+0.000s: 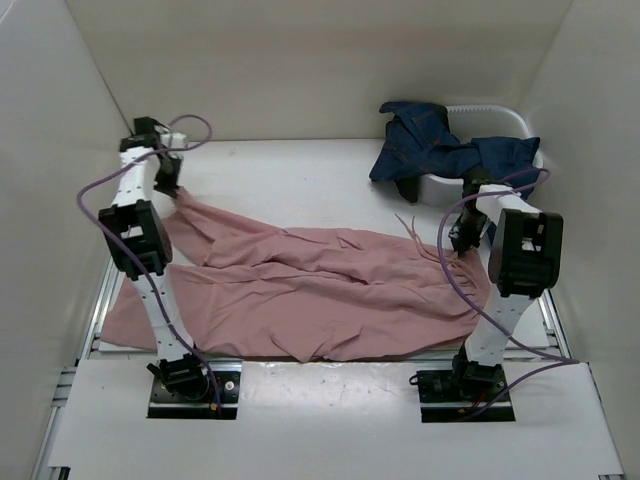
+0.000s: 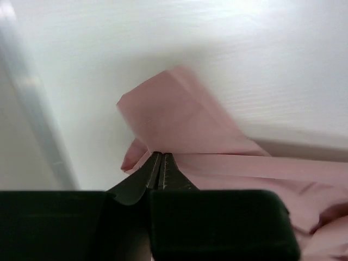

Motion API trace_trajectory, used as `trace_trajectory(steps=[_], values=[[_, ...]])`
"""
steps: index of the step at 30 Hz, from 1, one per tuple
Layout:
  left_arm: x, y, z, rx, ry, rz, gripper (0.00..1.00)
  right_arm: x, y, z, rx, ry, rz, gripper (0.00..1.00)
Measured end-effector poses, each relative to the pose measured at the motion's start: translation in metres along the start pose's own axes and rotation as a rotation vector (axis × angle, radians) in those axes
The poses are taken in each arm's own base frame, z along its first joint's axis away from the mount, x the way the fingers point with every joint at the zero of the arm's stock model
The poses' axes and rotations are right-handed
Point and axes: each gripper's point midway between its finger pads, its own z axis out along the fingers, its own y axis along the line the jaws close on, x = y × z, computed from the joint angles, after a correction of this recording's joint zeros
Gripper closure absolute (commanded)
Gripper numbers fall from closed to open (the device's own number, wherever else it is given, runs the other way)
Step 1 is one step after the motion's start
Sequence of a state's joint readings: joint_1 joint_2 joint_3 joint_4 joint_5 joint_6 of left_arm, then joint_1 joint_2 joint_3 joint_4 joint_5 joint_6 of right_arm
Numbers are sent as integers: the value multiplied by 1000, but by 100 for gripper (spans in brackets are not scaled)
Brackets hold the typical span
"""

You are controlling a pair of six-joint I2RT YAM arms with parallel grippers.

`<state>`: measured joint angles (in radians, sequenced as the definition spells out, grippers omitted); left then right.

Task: Fold and stack the trousers
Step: Flatten the trousers out

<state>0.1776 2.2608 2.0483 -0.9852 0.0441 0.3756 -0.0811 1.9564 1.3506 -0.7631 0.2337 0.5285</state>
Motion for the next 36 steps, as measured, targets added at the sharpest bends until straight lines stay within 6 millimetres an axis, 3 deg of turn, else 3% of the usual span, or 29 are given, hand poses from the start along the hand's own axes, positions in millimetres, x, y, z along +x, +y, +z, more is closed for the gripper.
trace_trajectory(steps=[4,7,12,14,16,18,20,25,29,33,36], values=[[-13,61,-55,-101,-123,-90,86,-2,-3,-10,-4,-28,11,100],[-16,93,-111,-187,-219,-132,86,-13,-8,-43,-27,-119,33,100],[-15,104,-197,-300,-345,-137,86,-32,-27,-124,-119,-351,109,100],[-5,107,-218,-329,-363,-142,86,-32,-41,-141,-139,-405,147,100],[10,115,-226,-351,-352,-151,86,-26,-52,-142,-145,-413,170,100],[27,119,-216,-342,-304,-152,67,-19,-54,-131,-149,-379,172,100],[41,109,-188,-274,-237,-142,54,-10,-48,-117,-158,-328,156,100],[68,41,-87,-23,-15,-105,27,0,-29,-99,-197,-261,115,100],[88,-1,-21,120,136,-143,19,-1,-19,-102,-225,-276,95,100],[92,-9,9,176,174,-221,11,4,-18,-97,-224,-271,83,100],[84,-5,15,160,154,-246,7,12,-20,-88,-212,-250,77,100]])
